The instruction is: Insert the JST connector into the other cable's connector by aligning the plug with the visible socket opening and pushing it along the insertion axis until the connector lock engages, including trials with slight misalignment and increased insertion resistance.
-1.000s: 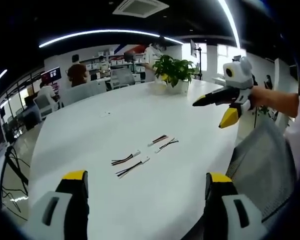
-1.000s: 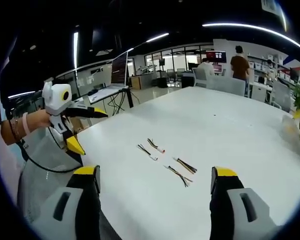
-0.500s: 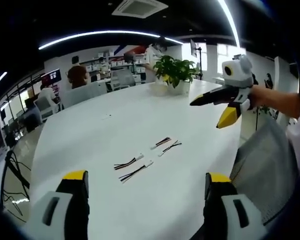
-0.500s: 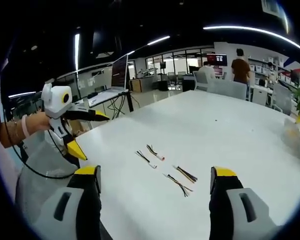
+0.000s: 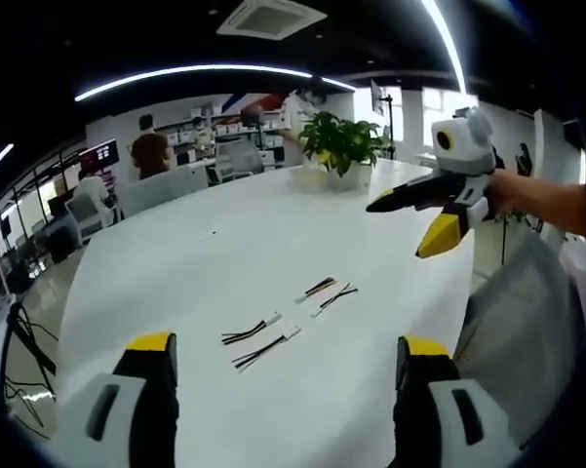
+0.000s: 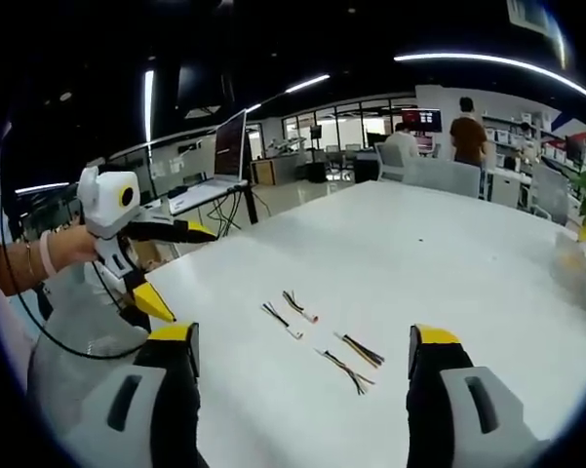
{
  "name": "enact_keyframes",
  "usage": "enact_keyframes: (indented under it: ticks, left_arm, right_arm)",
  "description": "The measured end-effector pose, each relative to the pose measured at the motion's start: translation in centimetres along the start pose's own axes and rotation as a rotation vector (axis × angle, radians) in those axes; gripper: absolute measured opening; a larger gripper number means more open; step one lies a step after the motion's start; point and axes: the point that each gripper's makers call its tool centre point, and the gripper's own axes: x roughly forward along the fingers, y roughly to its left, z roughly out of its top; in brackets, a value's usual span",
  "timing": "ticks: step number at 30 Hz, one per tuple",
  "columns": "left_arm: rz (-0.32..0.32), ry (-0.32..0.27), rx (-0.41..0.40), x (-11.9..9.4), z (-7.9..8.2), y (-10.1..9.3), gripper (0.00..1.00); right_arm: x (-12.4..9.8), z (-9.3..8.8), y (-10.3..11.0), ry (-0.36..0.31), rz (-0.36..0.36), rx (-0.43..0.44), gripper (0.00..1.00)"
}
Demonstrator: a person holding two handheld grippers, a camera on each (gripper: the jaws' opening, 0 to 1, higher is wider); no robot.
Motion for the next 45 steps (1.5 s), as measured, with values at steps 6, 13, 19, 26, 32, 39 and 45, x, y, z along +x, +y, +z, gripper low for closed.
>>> enact_keyframes:
  ticks: [6,13,19,26,32,39,45]
  left_arm:
    - [-0.008,0.005,0.006,0.3,0.0,0.0,0.89]
    - [-0.015,-0.003,0.0,0.6,0.2,-0.1,0.87]
    - [-0.02,-0.007,-0.002,0.8,0.4,-0.1,0.84]
    - [-0.029,-0.007,-0.001,1.0,0.7,-0.1,0.81]
    - [-0.038,-0.002,0.005,1.3,0.7,0.0,0.72]
    - [-0.009,0.004,0.013,1.7,0.7,1.0,0.74]
    - [-0.018,-0.008,0.021,1.9,1.0,1.1,0.73]
  right_arm:
    - [0.2,0.2,-0.1,-0.007,0.005,-0.002,0.8]
    - [0.4,0.1,-0.2,-0.007,0.011,-0.001,0.73]
    - [0.6,0.1,0.1,-0.013,0.018,0.0,0.69]
    - [0.8,0.0,0.0,-0.01,0.006,-0.009,0.68]
    - [1.1,0.0,-0.4,-0.01,0.001,0.003,0.68]
    - [1.4,0.0,-0.6,-0.001,0.004,0.005,0.68]
    - [1.4,-0.2,-0.5,0.007,0.008,0.005,0.66]
